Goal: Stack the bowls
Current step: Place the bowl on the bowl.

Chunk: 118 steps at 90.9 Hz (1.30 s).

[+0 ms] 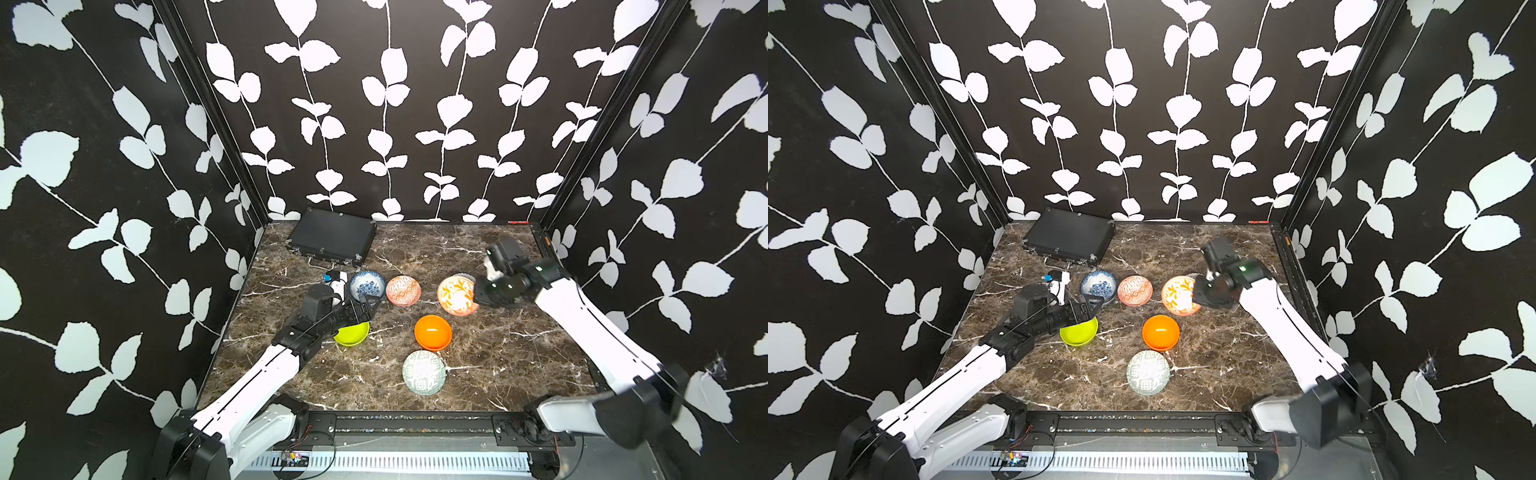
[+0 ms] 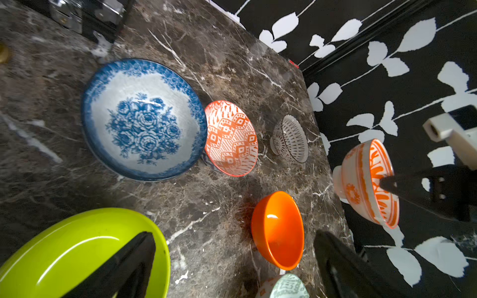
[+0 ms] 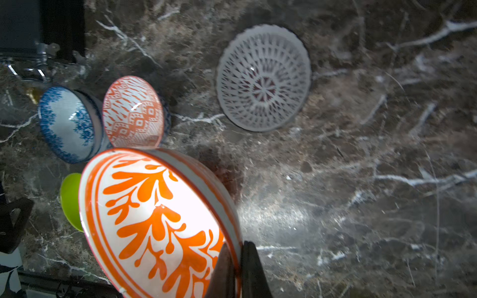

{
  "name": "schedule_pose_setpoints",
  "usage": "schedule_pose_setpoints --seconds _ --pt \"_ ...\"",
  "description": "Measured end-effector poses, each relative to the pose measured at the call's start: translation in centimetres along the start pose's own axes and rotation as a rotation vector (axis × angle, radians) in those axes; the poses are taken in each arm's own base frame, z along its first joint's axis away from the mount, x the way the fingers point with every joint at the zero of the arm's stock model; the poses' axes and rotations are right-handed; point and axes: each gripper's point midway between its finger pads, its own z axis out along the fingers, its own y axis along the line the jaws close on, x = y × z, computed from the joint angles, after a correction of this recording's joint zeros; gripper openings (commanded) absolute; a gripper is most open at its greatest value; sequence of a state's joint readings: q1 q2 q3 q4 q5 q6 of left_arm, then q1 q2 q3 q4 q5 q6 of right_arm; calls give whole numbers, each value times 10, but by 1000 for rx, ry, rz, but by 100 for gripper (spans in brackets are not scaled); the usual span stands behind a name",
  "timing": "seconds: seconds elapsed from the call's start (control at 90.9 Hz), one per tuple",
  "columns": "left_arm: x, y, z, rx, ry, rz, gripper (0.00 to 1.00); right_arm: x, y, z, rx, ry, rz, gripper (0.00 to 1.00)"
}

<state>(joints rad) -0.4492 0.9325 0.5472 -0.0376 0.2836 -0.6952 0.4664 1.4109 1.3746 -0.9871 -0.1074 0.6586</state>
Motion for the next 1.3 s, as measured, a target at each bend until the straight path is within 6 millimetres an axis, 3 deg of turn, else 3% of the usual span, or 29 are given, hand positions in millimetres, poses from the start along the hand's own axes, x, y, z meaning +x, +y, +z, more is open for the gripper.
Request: schedule_pose_setpoints --seconds 0.165,0.418,0.616,0.759,1.298 --pt "-4 6 -7 -36 -36 7 99 -24 50 21 -52 -10 -68 0" --pt "-2 13 -6 -71 -33 15 99 -49 95 66 -82 5 -95 0" --pt "-2 20 -4 -91 -22 14 99 -50 105 106 -80 48 -86 0" --pt "-3 28 -2 -106 -15 -4 99 -47 107 123 -75 67 -83 0" --pt "-6 34 -1 -100 -9 -36 99 -49 110 136 -93 61 -86 0"
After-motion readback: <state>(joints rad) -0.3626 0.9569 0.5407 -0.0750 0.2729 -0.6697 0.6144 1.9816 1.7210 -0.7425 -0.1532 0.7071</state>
